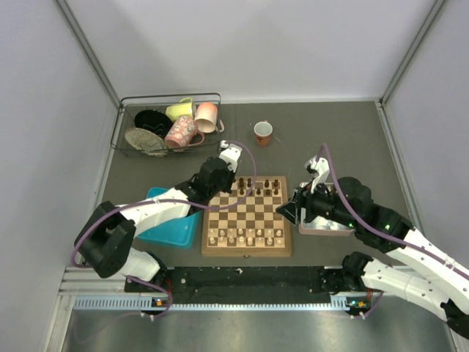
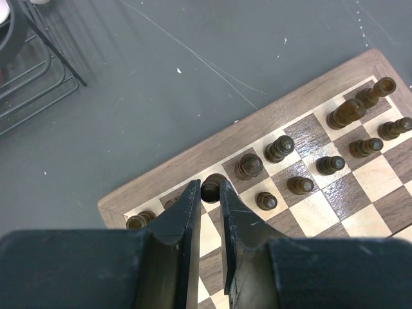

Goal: Set up the chess pieces on the board

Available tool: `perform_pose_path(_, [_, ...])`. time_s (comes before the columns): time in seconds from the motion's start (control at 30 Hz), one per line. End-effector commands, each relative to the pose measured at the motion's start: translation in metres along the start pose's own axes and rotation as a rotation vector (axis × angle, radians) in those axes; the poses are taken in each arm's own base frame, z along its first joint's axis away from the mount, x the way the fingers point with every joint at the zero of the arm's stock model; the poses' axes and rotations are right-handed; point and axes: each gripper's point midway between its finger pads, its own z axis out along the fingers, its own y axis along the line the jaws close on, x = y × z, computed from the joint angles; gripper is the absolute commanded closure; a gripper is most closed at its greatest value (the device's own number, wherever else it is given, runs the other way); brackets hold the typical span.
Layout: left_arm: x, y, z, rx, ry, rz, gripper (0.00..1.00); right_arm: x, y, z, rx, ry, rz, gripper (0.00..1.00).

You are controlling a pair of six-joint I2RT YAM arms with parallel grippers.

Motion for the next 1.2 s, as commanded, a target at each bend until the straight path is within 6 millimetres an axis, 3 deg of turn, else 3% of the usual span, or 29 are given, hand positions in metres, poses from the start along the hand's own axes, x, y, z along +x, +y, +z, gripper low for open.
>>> perform_pose_path(0.0, [-0.021,0.001,0.006,-0.016,-0.054,0.016,1.0,-0.005,-0.004,0.002,0.016,-0.022,-0.004,0.4])
perform_pose_path(0.23, [-0.004,0.003,0.015,-0.032,-0.019,0.011,1.0,-0.003,-0.005,0.005,0.022,-0.013,-0.001,0.4])
perform_pose_path(1.17, [0.009,0.004,0.027,-0.055,0.009,0.038,1.0,0.001,-0.007,0.007,0.026,-0.001,-0.004,0.4])
